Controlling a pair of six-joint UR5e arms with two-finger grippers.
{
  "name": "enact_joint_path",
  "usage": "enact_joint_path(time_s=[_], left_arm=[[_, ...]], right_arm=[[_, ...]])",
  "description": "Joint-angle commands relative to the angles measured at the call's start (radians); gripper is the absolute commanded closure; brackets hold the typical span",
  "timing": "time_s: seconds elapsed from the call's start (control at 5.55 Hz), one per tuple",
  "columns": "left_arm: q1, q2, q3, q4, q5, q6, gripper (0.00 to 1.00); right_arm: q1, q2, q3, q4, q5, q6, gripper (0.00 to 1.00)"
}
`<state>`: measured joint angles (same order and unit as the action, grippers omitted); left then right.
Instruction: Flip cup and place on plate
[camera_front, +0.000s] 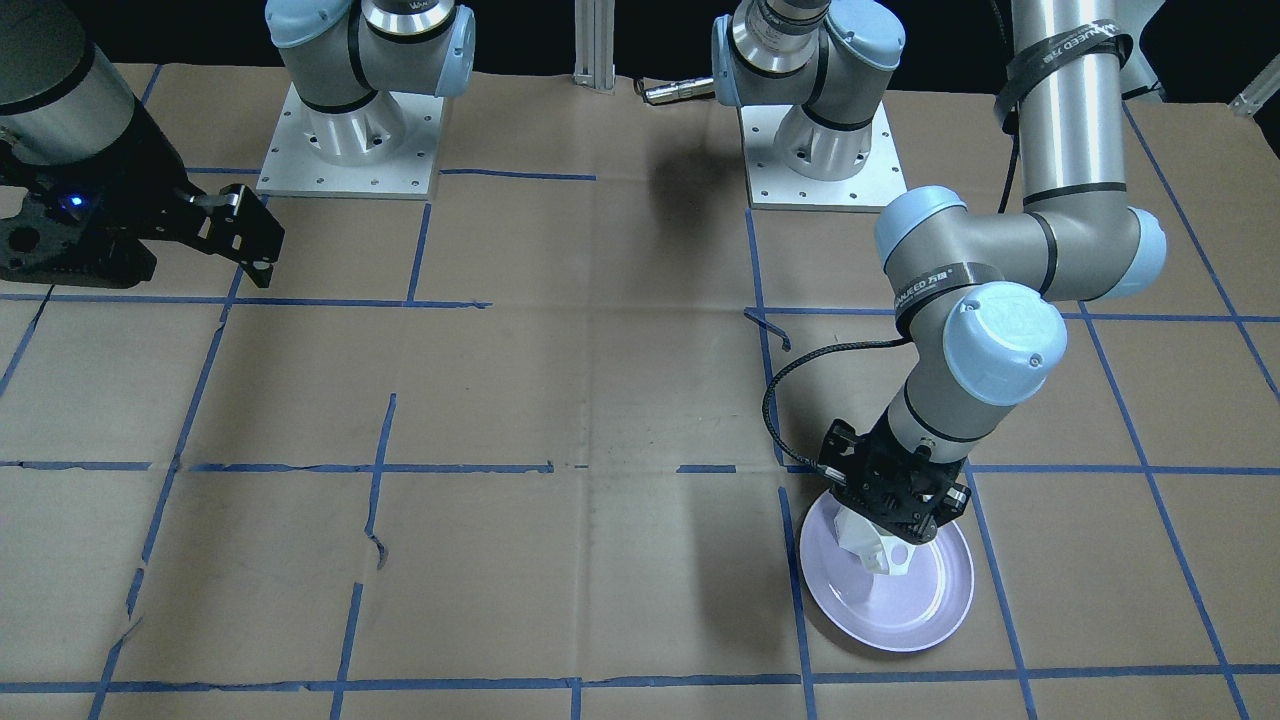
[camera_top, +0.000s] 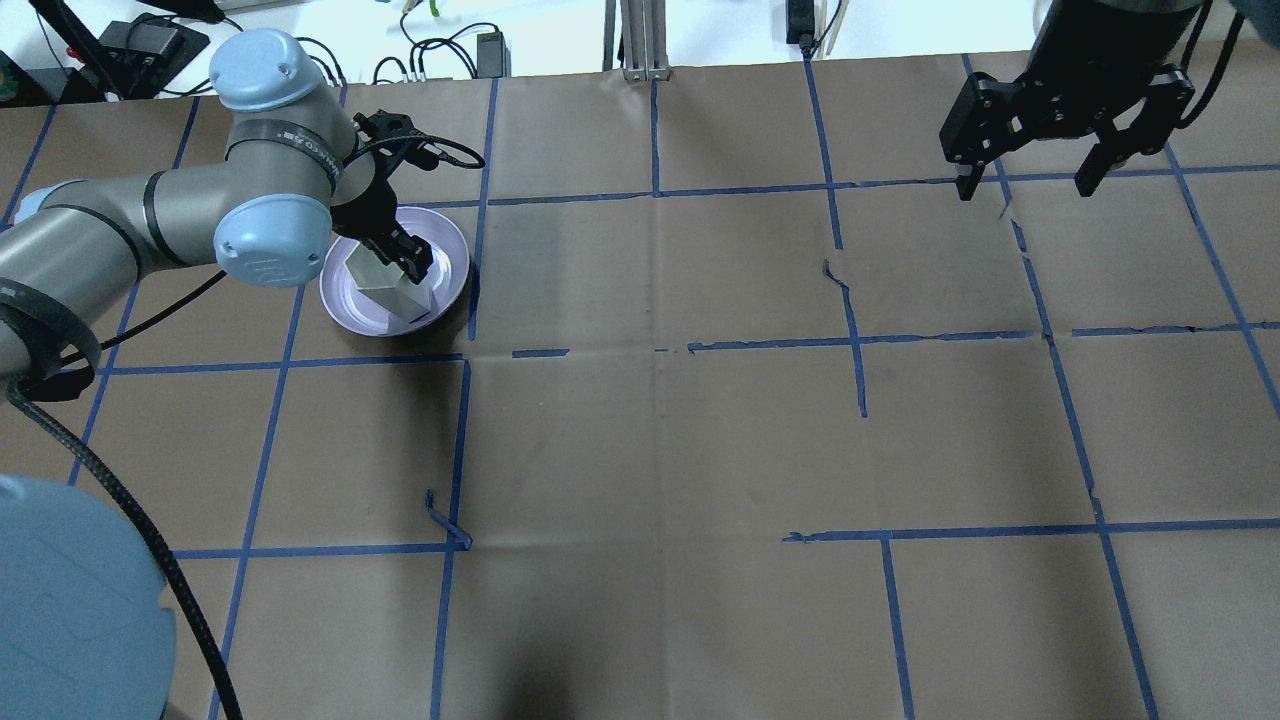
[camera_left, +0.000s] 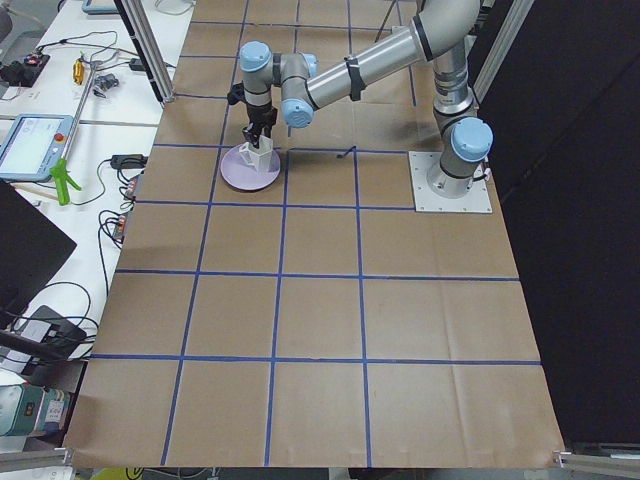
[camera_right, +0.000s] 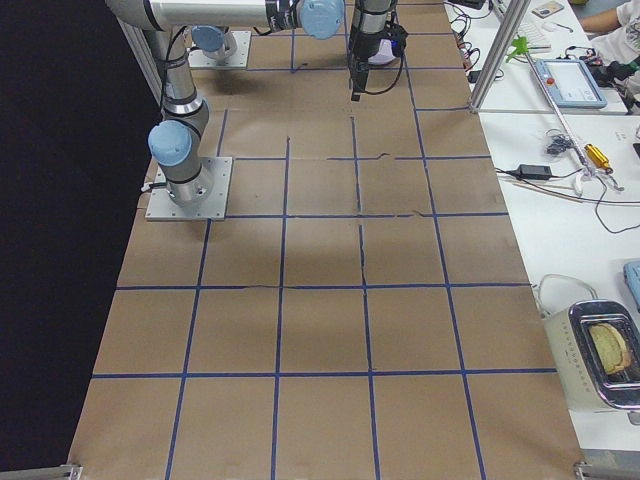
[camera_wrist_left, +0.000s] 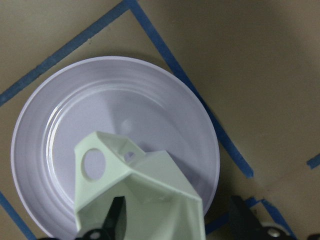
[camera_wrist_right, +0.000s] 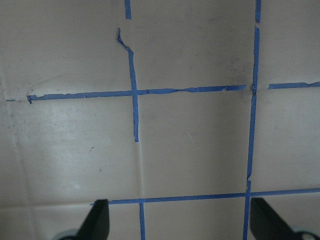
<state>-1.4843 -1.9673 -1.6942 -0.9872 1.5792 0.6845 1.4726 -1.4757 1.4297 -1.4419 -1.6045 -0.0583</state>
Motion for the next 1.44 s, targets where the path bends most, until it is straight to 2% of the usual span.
enact_joint_path(time_s=[0.0, 0.36, 0.54, 0.72, 0.9, 1.08, 1.26], left_arm=[[-0.008, 0.039, 0.026, -0.052, 0.002, -0.158, 0.01], [-0.037, 0.179, 0.104, -0.352, -0.004, -0.412, 0.01], [-0.054, 0.233, 0.173, -0.502, -0.002, -0.445, 0.01], [-0.062, 0.264, 0.226, -0.571, -0.011, -0.512, 0.01], [-0.091, 0.304, 0.235, -0.588, -0.008, -0.537, 0.01], [-0.132, 0.326, 0.223, -0.585, -0.005, -0.653, 0.01], [-0.136, 0.337, 0.209, -0.585, -0.01, -0.655, 0.01]], right_arm=[[0.0, 0.0, 0.0, 0.0, 0.0, 0.0, 0.0], [0.0, 0.0, 0.0, 0.0, 0.0, 0.0, 0.0], [0.0, 0.0, 0.0, 0.0, 0.0, 0.0, 0.0], [0.0, 0.0, 0.0, 0.0, 0.0, 0.0, 0.0], [0.0, 0.0, 0.0, 0.0, 0.0, 0.0, 0.0], [0.0, 0.0, 0.0, 0.0, 0.0, 0.0, 0.0], [0.0, 0.0, 0.0, 0.0, 0.0, 0.0, 0.0]])
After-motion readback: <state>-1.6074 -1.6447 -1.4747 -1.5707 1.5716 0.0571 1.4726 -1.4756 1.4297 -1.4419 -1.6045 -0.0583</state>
